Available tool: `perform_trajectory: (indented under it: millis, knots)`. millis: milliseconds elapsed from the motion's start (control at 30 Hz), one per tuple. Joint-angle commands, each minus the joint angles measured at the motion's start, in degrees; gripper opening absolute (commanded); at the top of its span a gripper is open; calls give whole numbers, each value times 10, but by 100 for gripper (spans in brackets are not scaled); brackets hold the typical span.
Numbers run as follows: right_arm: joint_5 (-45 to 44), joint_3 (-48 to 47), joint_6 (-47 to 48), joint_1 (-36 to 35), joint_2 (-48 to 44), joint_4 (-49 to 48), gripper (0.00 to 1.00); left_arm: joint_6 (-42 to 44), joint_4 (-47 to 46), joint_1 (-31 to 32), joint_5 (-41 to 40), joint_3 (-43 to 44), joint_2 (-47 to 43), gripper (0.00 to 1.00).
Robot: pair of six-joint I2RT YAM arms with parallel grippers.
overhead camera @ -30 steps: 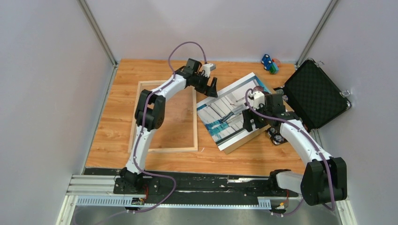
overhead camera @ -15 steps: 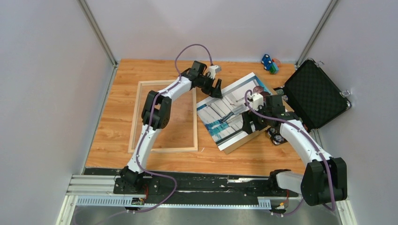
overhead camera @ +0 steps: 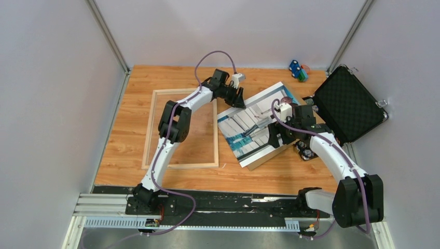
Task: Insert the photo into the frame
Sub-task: Pick up the photo at the center of the board.
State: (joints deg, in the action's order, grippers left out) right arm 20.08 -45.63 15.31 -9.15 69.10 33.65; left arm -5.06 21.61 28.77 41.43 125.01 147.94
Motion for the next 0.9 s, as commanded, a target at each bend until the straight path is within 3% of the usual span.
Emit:
perform_trajectory:
  millis: [0,267,633,867]
  knots:
    - [8,0,0,7,-15,-8,80,-6,-2,8,9,18,16,51]
    - [9,1,-1,12,-15,-9,79,-24,-11,3,-26,23,15,32]
    - [10,1,-1,16,-14,-9,79,-53,-29,-5,-32,32,6,23]
    - [6,-2,-4,19,-22,-8,79,-76,-41,-6,-29,47,5,2]
